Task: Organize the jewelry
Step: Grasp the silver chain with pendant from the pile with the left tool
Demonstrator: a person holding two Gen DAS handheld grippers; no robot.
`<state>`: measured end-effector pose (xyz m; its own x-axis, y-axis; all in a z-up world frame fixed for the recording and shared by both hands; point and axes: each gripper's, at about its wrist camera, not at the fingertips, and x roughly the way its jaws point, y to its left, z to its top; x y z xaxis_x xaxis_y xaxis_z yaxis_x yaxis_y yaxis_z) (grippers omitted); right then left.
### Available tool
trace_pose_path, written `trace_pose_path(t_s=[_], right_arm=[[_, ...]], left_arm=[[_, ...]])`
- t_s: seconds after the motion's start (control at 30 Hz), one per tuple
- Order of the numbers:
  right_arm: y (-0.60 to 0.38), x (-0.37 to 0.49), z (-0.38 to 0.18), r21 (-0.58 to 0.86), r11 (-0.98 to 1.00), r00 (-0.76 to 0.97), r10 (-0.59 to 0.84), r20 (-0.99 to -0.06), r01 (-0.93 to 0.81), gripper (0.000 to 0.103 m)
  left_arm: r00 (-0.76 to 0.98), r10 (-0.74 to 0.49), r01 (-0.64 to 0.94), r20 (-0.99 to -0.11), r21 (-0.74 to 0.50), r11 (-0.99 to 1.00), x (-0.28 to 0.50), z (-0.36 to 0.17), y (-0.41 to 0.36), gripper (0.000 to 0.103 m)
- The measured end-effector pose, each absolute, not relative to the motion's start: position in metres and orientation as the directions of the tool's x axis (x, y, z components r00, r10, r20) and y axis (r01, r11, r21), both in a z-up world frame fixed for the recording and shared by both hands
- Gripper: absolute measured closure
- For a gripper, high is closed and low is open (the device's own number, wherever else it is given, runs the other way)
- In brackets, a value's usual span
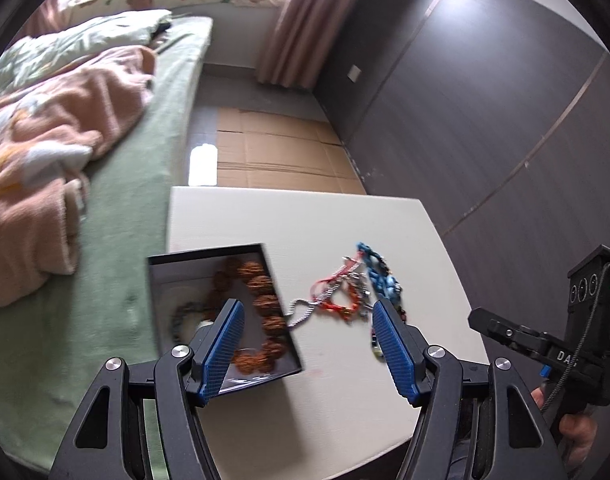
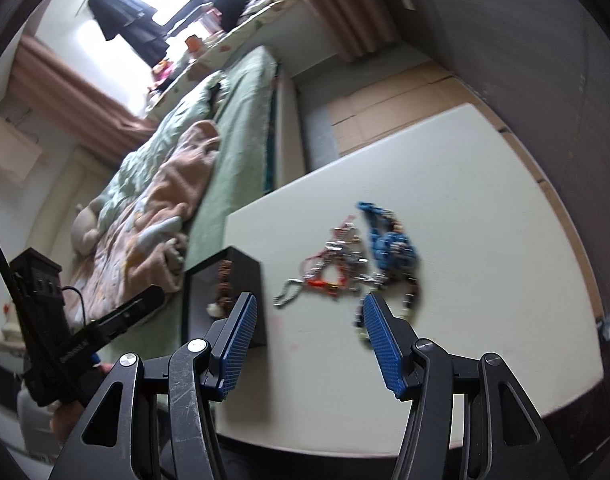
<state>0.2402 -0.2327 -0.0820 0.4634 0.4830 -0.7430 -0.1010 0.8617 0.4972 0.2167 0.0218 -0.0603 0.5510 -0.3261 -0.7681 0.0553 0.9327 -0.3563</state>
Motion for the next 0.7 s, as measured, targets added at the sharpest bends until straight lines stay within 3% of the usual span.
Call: trace_pose_path(t_s=[0.23, 0.47, 0.7], right_arm=[[-0.271, 0.239, -0.104, 0.508, 0.861, 0.481, 0.449, -0.753, -0.008, 0.046], [-0.296, 0.242, -0.127, 0.556, 0.83, 0.498, 0.463, -0.733, 0.046, 0.046], [-0.305, 0.247, -0.146, 0.63, 0.776, 0.543, 0.525, -0.655, 0.009, 0.046]], left_arm=[[0.503, -0.325, 0.116, -0.8, -0.311, 0.943, 0.238, -0.07, -0.017, 0.035], [0.423, -0.339, 0.12, -0.841, -0.319, 0.94, 0.266, -0.09, -0.048, 0.064], [0.347, -0.349, 0.073, -0.87, -0.346, 0.935, 0.297, -0.113, -0.069, 0.066]])
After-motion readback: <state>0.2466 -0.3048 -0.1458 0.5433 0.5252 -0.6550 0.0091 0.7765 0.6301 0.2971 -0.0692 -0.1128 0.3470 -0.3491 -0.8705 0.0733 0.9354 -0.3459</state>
